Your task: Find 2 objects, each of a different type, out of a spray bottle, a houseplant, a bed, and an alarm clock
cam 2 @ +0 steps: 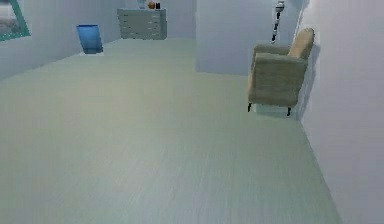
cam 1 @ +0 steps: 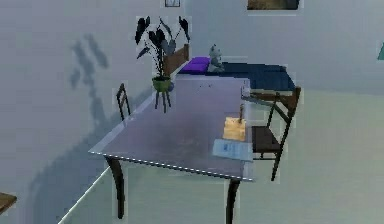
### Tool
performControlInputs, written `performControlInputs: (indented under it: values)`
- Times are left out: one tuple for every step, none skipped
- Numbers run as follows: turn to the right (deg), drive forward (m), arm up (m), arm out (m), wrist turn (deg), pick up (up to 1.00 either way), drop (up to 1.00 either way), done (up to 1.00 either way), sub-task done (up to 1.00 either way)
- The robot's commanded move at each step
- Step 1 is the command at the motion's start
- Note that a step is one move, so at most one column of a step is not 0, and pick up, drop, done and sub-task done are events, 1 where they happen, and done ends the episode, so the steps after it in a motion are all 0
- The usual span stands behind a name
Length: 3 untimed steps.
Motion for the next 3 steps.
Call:
performControlInputs:
  values:
    - [0.0, 0.15, 0.0, 0.0, 0.0, 0.0, 0.0, 0.0, 0.0]
    - [0.0, 0.4, 0.0, 0.0, 0.0, 0.0, 0.0, 0.0, 0.0]
    - [-12.0, 0.0, 0.0, 0.0, 0.0, 0.0, 0.0, 0.0, 0.0]
